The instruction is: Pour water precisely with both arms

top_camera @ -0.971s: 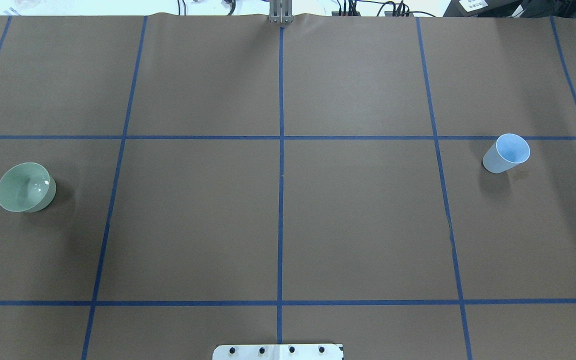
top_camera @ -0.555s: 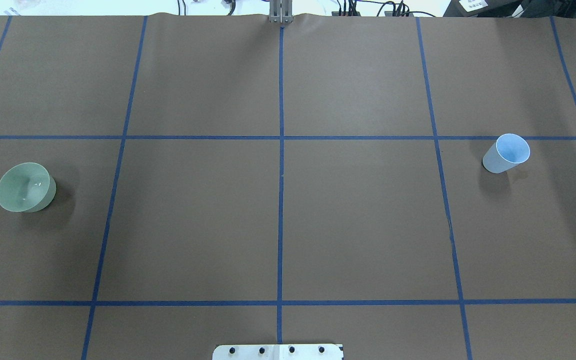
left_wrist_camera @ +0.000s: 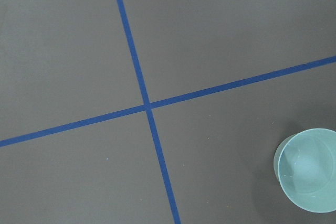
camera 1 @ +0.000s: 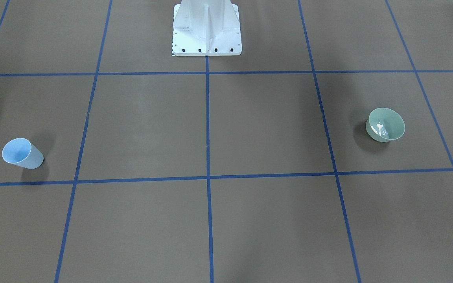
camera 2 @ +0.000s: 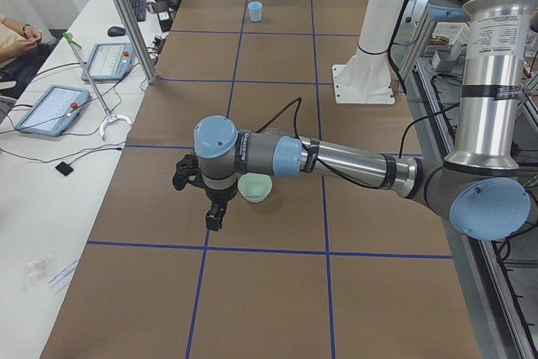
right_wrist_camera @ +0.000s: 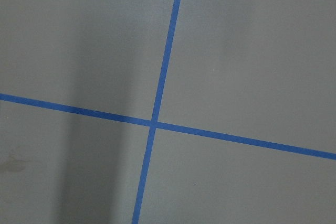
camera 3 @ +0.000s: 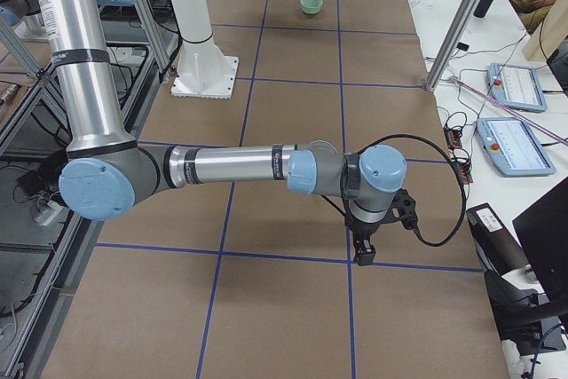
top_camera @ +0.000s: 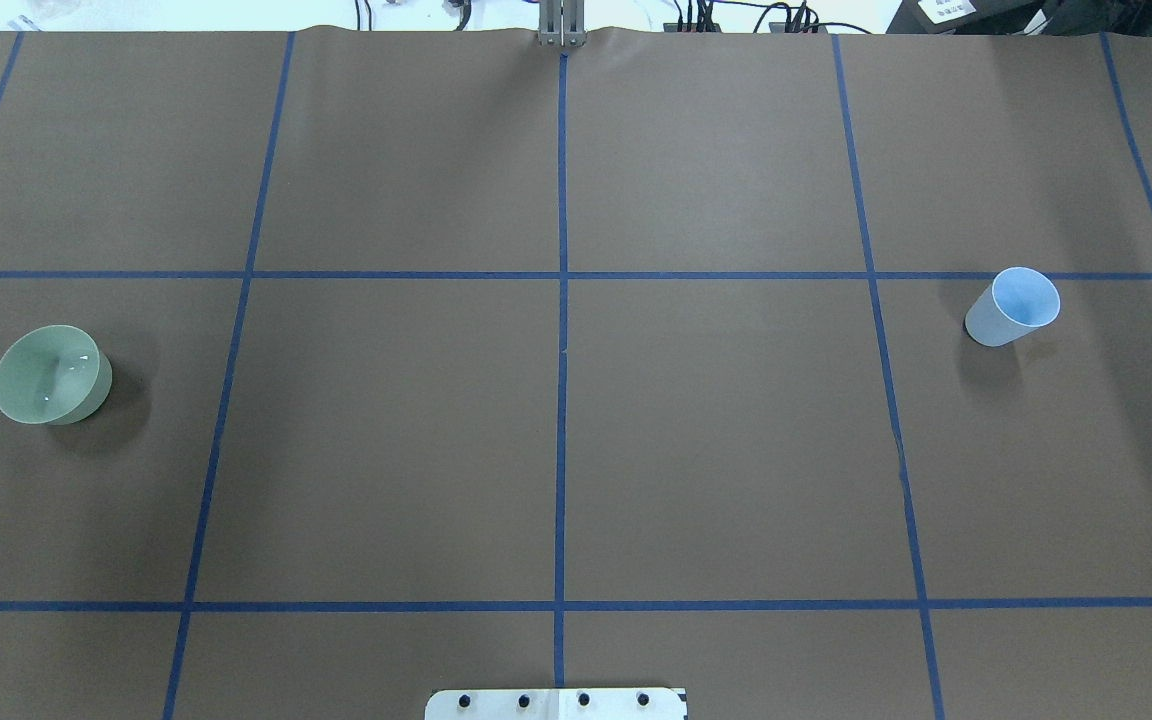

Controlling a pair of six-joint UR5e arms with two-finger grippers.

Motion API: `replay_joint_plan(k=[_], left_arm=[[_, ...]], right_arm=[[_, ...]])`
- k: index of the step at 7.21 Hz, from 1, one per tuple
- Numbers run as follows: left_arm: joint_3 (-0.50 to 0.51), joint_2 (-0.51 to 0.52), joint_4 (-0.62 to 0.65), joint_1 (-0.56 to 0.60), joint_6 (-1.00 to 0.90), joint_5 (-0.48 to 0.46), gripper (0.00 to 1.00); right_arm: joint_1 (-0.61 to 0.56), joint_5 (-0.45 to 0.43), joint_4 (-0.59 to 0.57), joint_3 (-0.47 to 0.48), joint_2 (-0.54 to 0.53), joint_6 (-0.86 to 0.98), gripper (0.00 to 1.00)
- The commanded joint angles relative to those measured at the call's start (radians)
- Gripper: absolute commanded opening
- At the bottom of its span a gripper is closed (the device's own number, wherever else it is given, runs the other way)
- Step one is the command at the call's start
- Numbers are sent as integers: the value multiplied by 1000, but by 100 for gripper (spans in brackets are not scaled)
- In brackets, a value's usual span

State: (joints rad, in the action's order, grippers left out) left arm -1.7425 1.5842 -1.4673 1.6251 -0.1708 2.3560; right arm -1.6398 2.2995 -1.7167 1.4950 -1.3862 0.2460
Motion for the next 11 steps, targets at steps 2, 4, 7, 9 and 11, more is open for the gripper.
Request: replay_joint_plan(k=[2,4,7,9,11], left_arm=[[44,-39,-42,62,-1,6,100],[32,-56,-71,61,1,9,100],[6,-56,-80,59,-7,11,100],[1,-58,-87,61,-7,11,100],[0,-58,-87,59,-6,9,100]], right_arm=[[0,0,0,4,-13,-1,100],[0,0,-1,7,-16,-1,100],[0,-2,0,7,-17,-1,100],[0,-2,0,8,-19,1,100],[0,-2,0,10,-19,1,100]])
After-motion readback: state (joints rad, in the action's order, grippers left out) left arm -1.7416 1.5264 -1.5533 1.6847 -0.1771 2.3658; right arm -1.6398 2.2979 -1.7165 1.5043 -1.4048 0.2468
